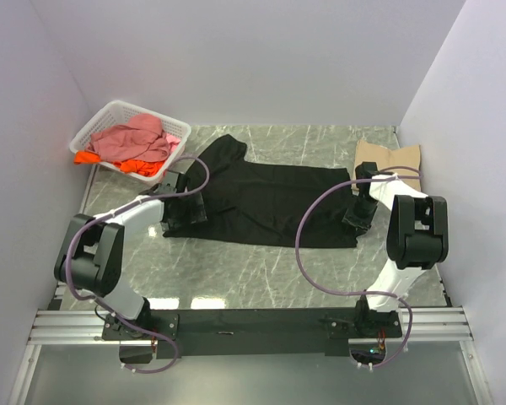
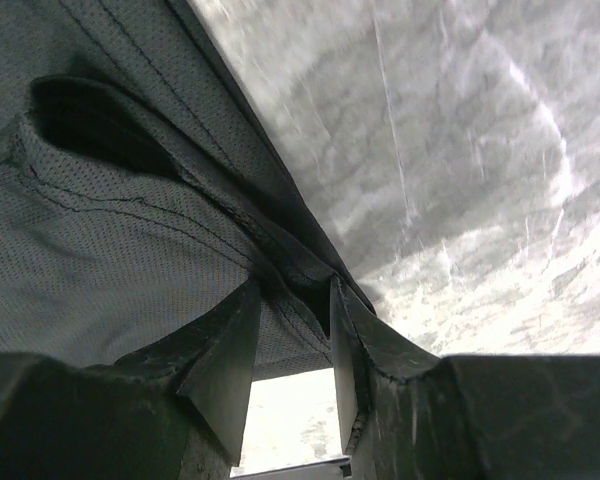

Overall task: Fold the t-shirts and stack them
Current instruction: Fold the tshirt

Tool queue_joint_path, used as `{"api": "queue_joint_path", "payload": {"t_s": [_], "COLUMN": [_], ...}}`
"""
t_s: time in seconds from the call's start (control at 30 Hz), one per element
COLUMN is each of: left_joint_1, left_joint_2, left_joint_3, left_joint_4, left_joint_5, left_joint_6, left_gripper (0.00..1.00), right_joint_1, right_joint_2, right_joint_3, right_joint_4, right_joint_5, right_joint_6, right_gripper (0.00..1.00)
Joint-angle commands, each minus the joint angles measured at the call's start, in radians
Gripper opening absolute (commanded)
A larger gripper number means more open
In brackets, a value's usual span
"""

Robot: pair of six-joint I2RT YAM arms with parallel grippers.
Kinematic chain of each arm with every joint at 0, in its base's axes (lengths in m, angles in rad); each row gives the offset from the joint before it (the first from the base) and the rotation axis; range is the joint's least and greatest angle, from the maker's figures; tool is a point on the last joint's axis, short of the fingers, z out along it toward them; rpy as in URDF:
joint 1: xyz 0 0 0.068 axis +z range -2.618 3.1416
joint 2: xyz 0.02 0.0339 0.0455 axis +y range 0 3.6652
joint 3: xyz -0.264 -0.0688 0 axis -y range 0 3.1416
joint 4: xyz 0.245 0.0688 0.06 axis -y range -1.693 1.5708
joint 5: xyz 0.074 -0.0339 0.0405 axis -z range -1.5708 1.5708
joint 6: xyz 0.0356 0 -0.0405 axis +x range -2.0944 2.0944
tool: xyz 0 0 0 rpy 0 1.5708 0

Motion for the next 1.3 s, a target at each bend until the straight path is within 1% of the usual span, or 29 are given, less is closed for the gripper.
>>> {"api": "queue_joint_path", "payload": {"t_s": [0.0, 0.17, 0.33, 0.47, 0.53, 0.63, 0.73, 0.87, 0.97, 1.13, 1.27], "left_joint_1": [0.007, 0.009, 0.009, 0.009, 0.009, 0.009, 0.009, 0.009, 0.009, 0.009, 0.009], "left_joint_2": [-0.024, -0.070, -0.111, -0.146, -0.168, -0.194, -0.202, -0.183, -0.137, -0.032, 0.028], "left_joint_3": [-0.079, -0.129, -0.126, -0.109, -0.093, -0.034, 0.076, 0.154, 0.190, 0.229, 0.262], "left_joint_4": [-0.112, -0.126, -0.169, -0.204, -0.237, -0.282, -0.313, -0.287, -0.247, -0.175, -0.103], "left_joint_5": [-0.005, -0.002, -0.031, -0.043, -0.060, -0.080, -0.074, -0.034, -0.008, 0.029, 0.083], "left_joint_6": [-0.057, -0.074, -0.080, -0.100, -0.103, -0.094, -0.085, -0.091, -0.085, -0.080, -0.089], "left_gripper": [0.99, 0.99, 0.99, 0.99, 0.99, 0.99, 0.99, 0.99, 0.99, 0.99, 0.99], "right_joint_1": [-0.001, -0.001, -0.001, -0.001, 0.004, 0.013, 0.013, 0.013, 0.013, 0.013, 0.011], "right_joint_2": [-0.002, 0.004, -0.008, -0.051, -0.072, -0.115, -0.145, -0.128, -0.082, 0.007, 0.033], "right_joint_3": [-0.062, -0.087, -0.139, -0.182, -0.173, -0.107, -0.012, 0.106, 0.152, 0.166, 0.140], "right_joint_4": [-0.036, -0.052, -0.062, -0.061, -0.065, -0.098, -0.122, -0.110, -0.084, -0.046, 0.011], "right_joint_5": [0.021, 0.031, 0.054, 0.037, 0.015, -0.003, -0.026, -0.067, -0.098, -0.127, -0.155], "right_joint_6": [0.010, 0.004, 0.016, 0.019, 0.014, -0.004, -0.021, -0.038, -0.050, -0.055, -0.055], "right_gripper": [0.41, 0.41, 0.41, 0.41, 0.42, 0.46, 0.48, 0.48, 0.47, 0.45, 0.45]}}
